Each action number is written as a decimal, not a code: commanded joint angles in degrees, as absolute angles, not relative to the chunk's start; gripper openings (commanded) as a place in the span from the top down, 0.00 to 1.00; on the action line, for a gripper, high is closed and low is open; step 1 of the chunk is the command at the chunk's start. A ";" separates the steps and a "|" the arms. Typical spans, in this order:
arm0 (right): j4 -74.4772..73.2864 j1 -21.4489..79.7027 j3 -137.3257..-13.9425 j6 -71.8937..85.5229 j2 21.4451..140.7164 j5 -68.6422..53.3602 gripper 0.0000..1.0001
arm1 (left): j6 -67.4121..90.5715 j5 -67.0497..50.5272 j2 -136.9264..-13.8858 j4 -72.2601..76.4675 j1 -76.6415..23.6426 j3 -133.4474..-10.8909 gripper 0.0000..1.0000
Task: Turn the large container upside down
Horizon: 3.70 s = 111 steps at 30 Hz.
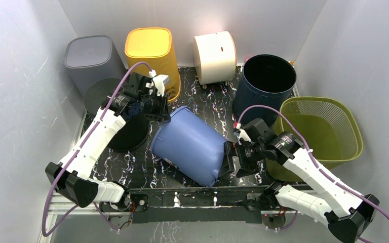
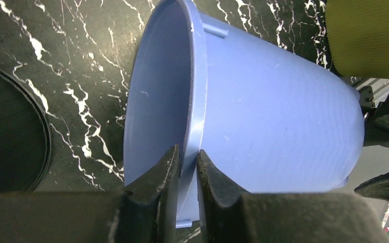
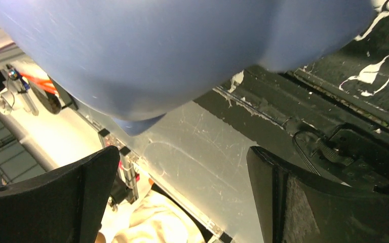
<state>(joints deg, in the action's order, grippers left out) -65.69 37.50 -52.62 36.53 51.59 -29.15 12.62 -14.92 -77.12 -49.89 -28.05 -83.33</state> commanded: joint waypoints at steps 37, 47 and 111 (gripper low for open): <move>-35.82 37.84 -52.22 41.59 49.44 -43.52 0.03 | 12.04 -18.56 -77.06 -40.10 -28.30 -71.47 1.00; -31.03 37.82 -63.20 45.22 53.73 -45.38 0.04 | 16.27 -23.43 -78.13 -32.84 -28.30 -70.64 1.00; -28.39 39.81 -54.24 43.21 55.20 -30.18 0.02 | 17.22 -28.68 -61.35 -47.33 -29.17 -93.47 0.14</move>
